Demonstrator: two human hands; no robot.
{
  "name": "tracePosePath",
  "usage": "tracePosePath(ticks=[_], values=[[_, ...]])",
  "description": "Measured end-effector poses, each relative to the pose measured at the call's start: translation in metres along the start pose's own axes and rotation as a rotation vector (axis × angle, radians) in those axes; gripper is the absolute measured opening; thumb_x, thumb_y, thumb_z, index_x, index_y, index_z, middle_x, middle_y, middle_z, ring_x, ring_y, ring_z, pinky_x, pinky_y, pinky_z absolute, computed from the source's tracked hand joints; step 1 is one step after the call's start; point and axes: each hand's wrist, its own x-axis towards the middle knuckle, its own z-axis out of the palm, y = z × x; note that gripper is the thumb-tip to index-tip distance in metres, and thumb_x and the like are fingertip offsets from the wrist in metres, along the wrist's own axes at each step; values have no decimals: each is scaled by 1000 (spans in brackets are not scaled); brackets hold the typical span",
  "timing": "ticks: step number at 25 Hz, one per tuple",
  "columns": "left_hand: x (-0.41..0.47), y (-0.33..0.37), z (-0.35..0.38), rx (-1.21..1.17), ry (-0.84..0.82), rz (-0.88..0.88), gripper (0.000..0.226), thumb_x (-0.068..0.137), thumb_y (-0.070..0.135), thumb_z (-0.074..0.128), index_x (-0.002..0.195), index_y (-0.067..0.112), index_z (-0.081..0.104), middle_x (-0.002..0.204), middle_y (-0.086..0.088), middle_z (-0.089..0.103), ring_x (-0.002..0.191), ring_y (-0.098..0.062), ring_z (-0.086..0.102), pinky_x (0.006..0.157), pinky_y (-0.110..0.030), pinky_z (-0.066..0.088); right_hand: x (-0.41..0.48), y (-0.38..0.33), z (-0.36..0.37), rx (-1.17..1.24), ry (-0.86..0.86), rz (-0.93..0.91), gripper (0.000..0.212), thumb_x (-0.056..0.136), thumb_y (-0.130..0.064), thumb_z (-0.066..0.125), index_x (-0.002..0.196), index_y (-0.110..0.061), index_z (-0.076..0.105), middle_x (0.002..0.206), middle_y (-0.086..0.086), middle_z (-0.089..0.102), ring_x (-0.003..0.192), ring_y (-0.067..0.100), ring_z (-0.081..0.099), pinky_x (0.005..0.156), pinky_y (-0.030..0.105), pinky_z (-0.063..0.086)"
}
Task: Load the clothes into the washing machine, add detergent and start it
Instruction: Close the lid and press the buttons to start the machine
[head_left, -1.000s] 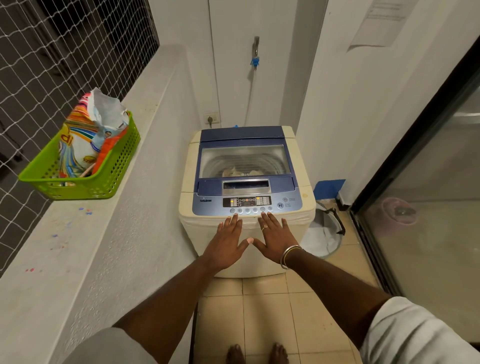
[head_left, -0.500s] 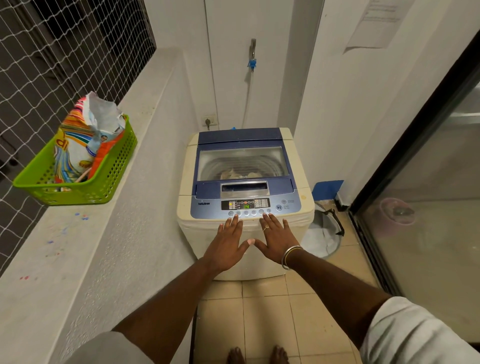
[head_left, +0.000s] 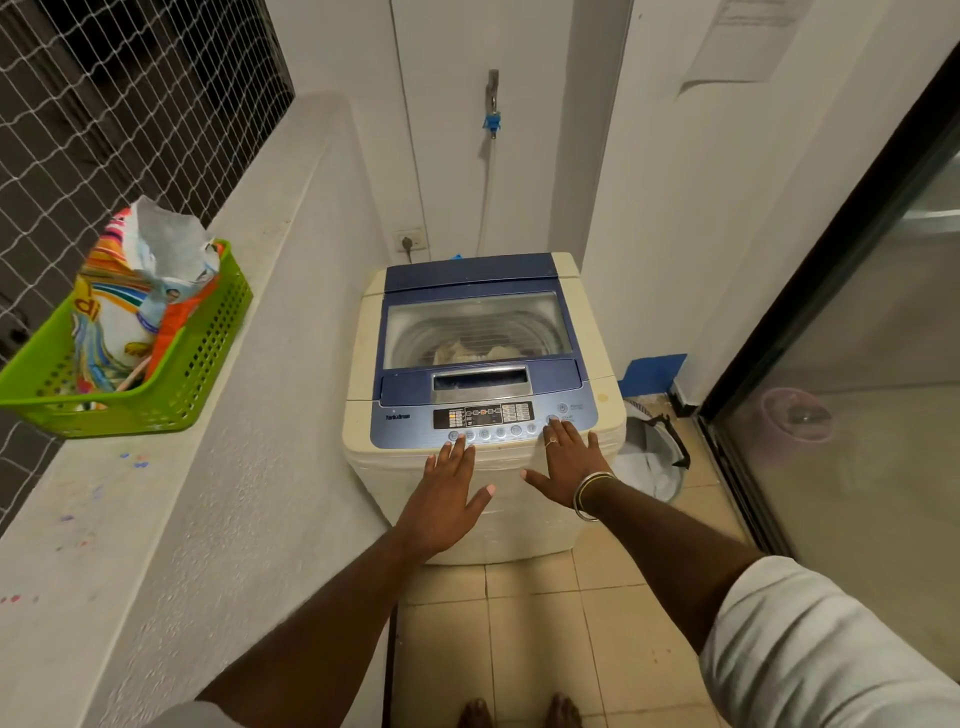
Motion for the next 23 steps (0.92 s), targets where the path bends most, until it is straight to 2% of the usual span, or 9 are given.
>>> tracePosePath(ticks=[5, 14, 16, 18, 20, 23], values=[[11, 4, 1, 44, 26, 8, 74, 101, 59, 26, 159, 17, 6, 167, -3, -2, 154, -22, -2, 119, -36, -8, 10, 6, 3, 11, -18, 3, 94, 91, -71, 39, 156, -10, 12, 166, 8, 6, 153, 28, 5, 120, 59, 12], [23, 13, 0, 69, 41, 8, 74, 100, 60, 24, 159, 20, 5, 167, -2, -3, 155, -23, -2, 119, -37, -10, 10, 16, 10, -3, -43, 4, 90, 91, -70, 41, 156, -14, 14, 167, 5, 3, 152, 27, 7, 119, 60, 14], [24, 12, 1, 63, 42, 4, 75, 99, 63, 20, 159, 20, 5, 167, -2, -3, 155, -23, -2, 119, -38, -10, 12, 16, 9, -4, -35, -5, 88, 91, -69, 42, 156, -16, 16, 167, 4, 4, 152, 28, 9, 118, 61, 15], [25, 11, 3, 51, 42, 6, 84, 92, 71, 7, 159, 21, 4, 167, -1, -5, 155, -23, -3, 120, -39, -9, 13, 18, 8, -13, -31, -14, 87, 90, -69, 43, 155, -17, 19, 166, 3, 6, 152, 28, 10, 118, 61, 16], [26, 11, 5, 43, 51, 13, 93, 84, 75, -4, 159, 20, 3, 167, -1, -5, 154, -23, -3, 120, -39, -10, 15, 19, 7, -28, -14, -27, 85, 90, -69, 43, 154, -17, 22, 166, 3, 10, 151, 29, 11, 117, 60, 18], [28, 10, 8, 56, 55, 16, 91, 87, 75, 0, 159, 19, 4, 167, -3, -5, 154, -23, -4, 120, -38, -11, 18, 19, 2, -32, 40, -39, 81, 85, -69, 52, 145, -18, 33, 155, 5, 33, 143, 29, 26, 114, 56, 27]])
